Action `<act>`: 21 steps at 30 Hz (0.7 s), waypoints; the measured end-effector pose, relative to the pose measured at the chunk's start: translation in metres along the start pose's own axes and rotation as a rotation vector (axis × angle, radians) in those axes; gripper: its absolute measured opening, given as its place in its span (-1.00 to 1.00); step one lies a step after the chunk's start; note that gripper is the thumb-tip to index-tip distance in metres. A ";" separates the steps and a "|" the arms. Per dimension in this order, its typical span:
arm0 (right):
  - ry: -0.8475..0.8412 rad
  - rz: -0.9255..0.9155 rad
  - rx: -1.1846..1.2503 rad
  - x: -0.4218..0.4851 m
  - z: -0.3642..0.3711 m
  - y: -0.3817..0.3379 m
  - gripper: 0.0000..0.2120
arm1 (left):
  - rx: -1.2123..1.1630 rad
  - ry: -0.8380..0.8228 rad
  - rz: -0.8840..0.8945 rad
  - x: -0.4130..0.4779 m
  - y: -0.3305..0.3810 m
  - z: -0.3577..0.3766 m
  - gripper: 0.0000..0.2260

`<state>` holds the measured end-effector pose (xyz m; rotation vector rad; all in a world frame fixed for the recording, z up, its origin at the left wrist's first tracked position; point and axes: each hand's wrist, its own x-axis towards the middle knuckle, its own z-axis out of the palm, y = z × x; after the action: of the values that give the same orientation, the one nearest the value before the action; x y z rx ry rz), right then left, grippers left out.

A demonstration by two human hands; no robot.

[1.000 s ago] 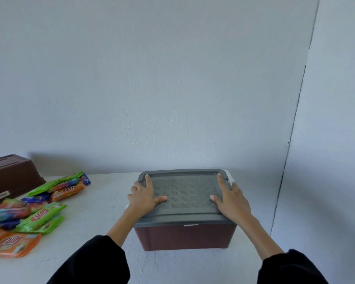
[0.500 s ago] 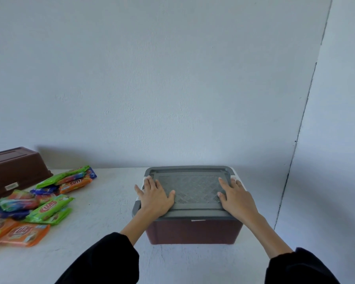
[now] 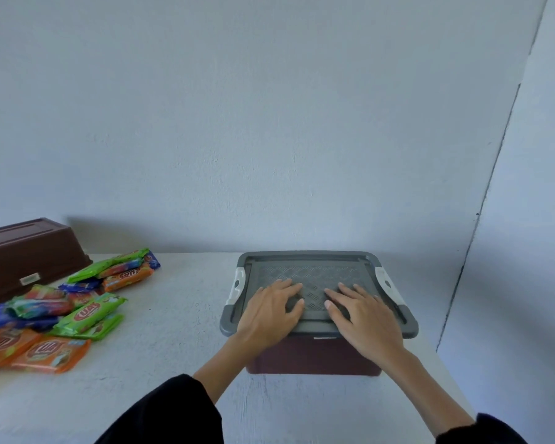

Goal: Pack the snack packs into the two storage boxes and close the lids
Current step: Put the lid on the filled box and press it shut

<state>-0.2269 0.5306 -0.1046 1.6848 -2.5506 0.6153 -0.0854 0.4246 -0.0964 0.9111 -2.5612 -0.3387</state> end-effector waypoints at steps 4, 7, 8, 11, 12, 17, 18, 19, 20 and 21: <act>0.031 -0.038 -0.058 0.003 0.001 0.002 -0.56 | -0.023 0.058 0.087 0.006 -0.005 0.005 -0.65; 0.065 -0.045 -0.042 0.014 0.001 0.002 -0.57 | -0.043 0.074 0.118 0.018 -0.010 0.006 -0.68; 0.076 -0.048 -0.036 0.019 0.001 0.003 -0.58 | -0.046 0.079 0.128 0.024 -0.011 0.007 -0.69; 0.105 -0.054 -0.010 0.043 0.005 0.011 -0.60 | -0.056 0.082 0.128 0.046 -0.015 0.009 -0.71; 0.115 -0.056 -0.006 0.052 0.006 0.014 -0.61 | -0.057 0.083 0.123 0.054 -0.017 0.011 -0.71; 0.151 -0.072 -0.009 0.094 0.009 0.025 -0.63 | -0.056 0.089 0.094 0.098 -0.026 0.019 -0.73; 0.151 -0.074 -0.007 0.102 0.010 0.028 -0.64 | -0.055 0.090 0.090 0.106 -0.028 0.021 -0.74; 0.151 -0.075 -0.004 0.110 0.010 0.030 -0.64 | -0.053 0.090 0.088 0.114 -0.029 0.023 -0.73; 0.152 -0.077 -0.003 0.118 0.011 0.033 -0.64 | -0.050 0.089 0.088 0.122 -0.031 0.024 -0.73; 0.153 -0.078 -0.004 0.126 0.013 0.035 -0.64 | -0.049 0.087 0.087 0.131 -0.034 0.026 -0.73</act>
<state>-0.3082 0.4271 -0.0978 1.6580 -2.3686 0.7044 -0.1709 0.3169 -0.0942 0.7765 -2.4930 -0.3272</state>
